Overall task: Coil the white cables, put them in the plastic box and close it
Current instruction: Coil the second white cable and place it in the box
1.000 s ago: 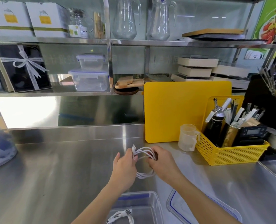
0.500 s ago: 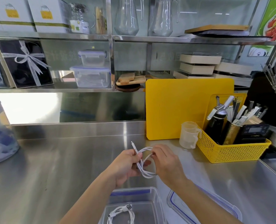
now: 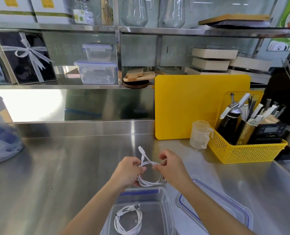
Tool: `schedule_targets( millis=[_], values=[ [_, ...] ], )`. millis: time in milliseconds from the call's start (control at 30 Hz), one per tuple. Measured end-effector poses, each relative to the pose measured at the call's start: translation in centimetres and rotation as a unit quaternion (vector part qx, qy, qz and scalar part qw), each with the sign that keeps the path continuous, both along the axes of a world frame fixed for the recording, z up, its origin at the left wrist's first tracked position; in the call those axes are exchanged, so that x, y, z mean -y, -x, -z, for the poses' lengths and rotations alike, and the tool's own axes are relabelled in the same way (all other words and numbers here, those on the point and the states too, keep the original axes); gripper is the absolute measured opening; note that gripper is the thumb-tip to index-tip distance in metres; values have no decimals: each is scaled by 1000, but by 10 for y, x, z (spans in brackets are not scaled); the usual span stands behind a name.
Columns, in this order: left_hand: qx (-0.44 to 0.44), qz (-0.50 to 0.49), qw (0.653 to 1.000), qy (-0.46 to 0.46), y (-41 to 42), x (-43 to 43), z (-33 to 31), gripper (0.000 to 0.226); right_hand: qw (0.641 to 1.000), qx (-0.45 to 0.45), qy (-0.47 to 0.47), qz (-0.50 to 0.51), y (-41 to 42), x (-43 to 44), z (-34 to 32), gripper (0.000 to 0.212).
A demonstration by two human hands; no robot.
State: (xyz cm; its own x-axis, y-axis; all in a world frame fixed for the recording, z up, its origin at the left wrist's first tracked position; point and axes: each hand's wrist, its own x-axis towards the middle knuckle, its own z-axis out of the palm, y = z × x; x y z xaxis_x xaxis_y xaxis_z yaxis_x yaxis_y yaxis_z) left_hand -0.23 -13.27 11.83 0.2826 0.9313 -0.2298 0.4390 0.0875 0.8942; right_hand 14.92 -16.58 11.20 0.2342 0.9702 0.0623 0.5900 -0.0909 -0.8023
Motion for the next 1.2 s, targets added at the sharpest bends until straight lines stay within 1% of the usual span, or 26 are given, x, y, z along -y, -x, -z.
schedule_targets(
  millis=[67,233,300,433,533,667,767,800,833,900,1000,1067,1200],
  values=[
    [-26,0,1000,-2,2,-1,8,11,999,3,34,-14,0,1,7,23],
    [-83,8,996,-29,6,1,31,14,997,31,72,-20,8,7,30,20],
    [-105,8,994,-35,9,4,40,13,994,62,85,-34,10,9,37,21],
    [-114,6,993,-12,11,10,58,25,982,142,100,-71,16,15,51,18],
    [-144,6,989,-22,9,14,68,31,967,210,113,-90,19,20,61,13],
    [-210,20,975,-66,1,20,81,34,934,306,131,-127,23,25,70,26],
    [-254,41,963,-76,-6,27,92,20,906,374,137,-145,25,26,75,34],
    [-265,49,960,-78,-7,28,95,13,896,397,131,-150,27,26,77,34],
    [-275,53,957,-82,-8,29,97,11,886,418,125,-156,29,27,80,33],
    [-303,59,946,-99,-9,30,103,18,865,457,117,-170,32,30,86,30],
    [-371,97,910,-157,-10,33,108,21,835,506,114,-183,35,33,92,26],
    [-378,113,903,-170,-10,34,114,22,822,528,107,-184,34,35,97,24],
    [-370,126,901,-186,-8,33,125,23,796,563,101,-197,34,34,103,23]
  ],
)
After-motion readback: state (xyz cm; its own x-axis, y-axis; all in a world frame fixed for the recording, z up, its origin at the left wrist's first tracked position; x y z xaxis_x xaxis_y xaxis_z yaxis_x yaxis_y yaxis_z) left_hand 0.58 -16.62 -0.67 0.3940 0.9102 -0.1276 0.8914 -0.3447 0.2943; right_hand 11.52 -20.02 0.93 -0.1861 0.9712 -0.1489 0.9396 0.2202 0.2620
